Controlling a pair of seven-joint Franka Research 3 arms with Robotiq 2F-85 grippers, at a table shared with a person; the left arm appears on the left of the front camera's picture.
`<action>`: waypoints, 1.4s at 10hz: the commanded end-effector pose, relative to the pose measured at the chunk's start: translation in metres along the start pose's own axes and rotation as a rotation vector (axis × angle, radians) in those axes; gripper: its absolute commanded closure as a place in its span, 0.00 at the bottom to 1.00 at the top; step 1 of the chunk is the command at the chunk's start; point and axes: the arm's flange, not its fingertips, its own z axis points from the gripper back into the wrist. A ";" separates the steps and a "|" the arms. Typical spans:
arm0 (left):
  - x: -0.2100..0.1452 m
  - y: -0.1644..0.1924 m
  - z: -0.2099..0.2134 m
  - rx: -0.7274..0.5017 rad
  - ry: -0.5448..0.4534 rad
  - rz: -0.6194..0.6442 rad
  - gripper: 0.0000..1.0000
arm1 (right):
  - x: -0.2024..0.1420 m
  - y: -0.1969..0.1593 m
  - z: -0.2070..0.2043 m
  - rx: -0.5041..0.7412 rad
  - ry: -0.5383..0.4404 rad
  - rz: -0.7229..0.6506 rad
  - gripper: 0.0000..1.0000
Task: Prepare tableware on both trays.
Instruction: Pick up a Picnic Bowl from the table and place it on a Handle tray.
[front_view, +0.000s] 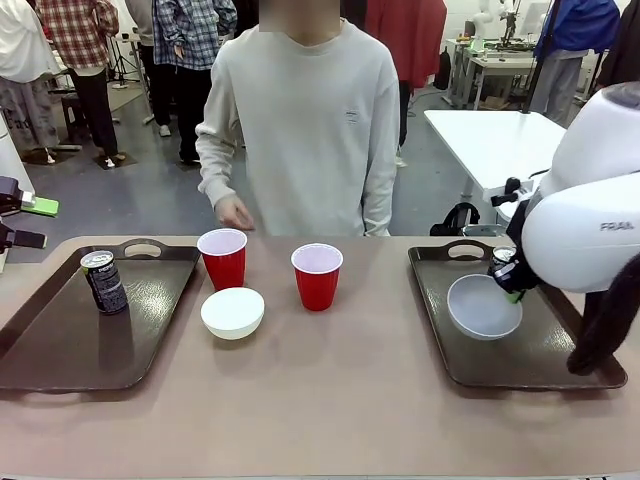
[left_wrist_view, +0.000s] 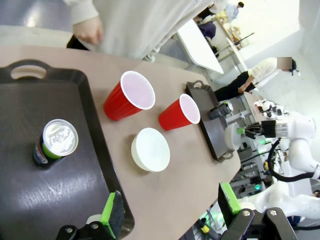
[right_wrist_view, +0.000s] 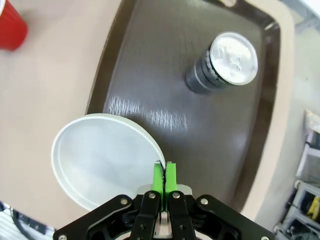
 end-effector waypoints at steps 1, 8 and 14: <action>0.001 -0.001 -0.002 -0.008 -0.012 0.008 0.00 | -0.035 0.003 -0.051 0.001 0.023 0.032 0.98; 0.001 -0.001 -0.002 -0.008 -0.012 0.008 0.00 | -0.051 0.005 -0.031 0.034 0.110 -0.005 0.00; 0.001 -0.001 -0.002 -0.008 -0.012 0.008 0.00 | -0.113 -0.003 0.101 0.700 -0.122 0.246 0.00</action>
